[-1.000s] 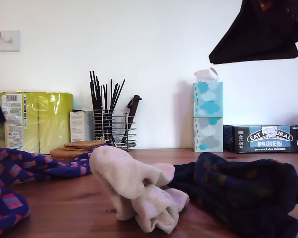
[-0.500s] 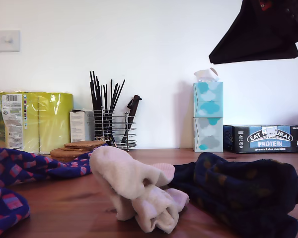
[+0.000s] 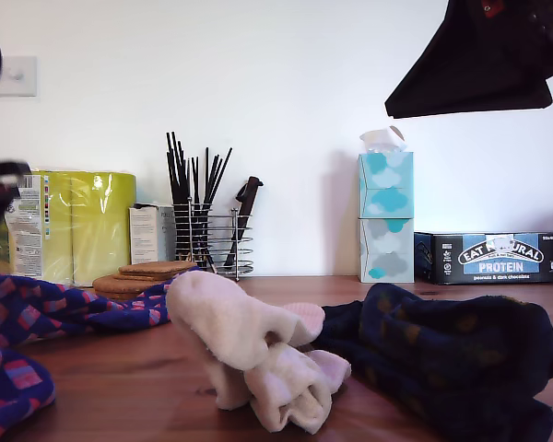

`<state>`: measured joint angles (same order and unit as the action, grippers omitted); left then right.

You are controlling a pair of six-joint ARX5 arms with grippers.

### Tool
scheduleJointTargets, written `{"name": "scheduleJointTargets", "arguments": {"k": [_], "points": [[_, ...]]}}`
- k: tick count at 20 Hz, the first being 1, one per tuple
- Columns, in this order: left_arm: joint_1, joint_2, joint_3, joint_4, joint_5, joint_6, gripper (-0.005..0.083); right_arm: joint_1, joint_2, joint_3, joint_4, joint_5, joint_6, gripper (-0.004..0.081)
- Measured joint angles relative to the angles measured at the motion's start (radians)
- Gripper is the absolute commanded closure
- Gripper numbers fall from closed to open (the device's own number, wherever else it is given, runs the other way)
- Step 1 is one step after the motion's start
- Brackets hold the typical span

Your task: Pair up the socks based on colour and pattern, by placing each sock on top of its pair

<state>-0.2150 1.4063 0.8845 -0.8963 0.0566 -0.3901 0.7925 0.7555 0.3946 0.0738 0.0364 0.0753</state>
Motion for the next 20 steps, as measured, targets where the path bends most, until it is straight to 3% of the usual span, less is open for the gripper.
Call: {"name": "scheduleJointTargets", "arguments": {"k": [1,3,4,7,10,13,16,20], "points": [[-0.001,0.035,0.000,0.012,0.000,-0.002,0.0108,0.000,0.000,0.000,0.000,-0.001,0.000,0.0783],[-0.008,0.094,0.000,0.043,0.000,-0.002,0.0220,0.000,0.000,0.000,0.000,-0.001,0.000,0.0783],[-0.008,0.109,0.000,0.057,0.000,-0.002,0.0325,0.000,0.000,0.000,0.000,-0.001,0.000,0.0783],[-0.008,0.121,0.000,0.091,0.013,-0.001,0.0810,0.000,0.000,0.000,0.000,-0.001,0.000,0.0783],[-0.023,0.120,0.000,0.102,0.058,0.031,0.0794,0.000,0.000,0.000,0.000,-0.001,0.000,0.0783],[-0.092,0.093,0.000,0.160,0.134,0.034,0.0794,0.000,0.000,0.000,0.000,-0.001,0.000,0.0783],[-0.189,0.053,0.013,0.300,0.231,0.041,0.0794,0.000,0.000,0.000,0.000,-0.002,0.000,0.0783],[-0.251,0.055,0.022,0.545,0.236,0.100,0.0794,0.000,0.000,0.000,0.000,-0.002,0.000,0.0783]]}}
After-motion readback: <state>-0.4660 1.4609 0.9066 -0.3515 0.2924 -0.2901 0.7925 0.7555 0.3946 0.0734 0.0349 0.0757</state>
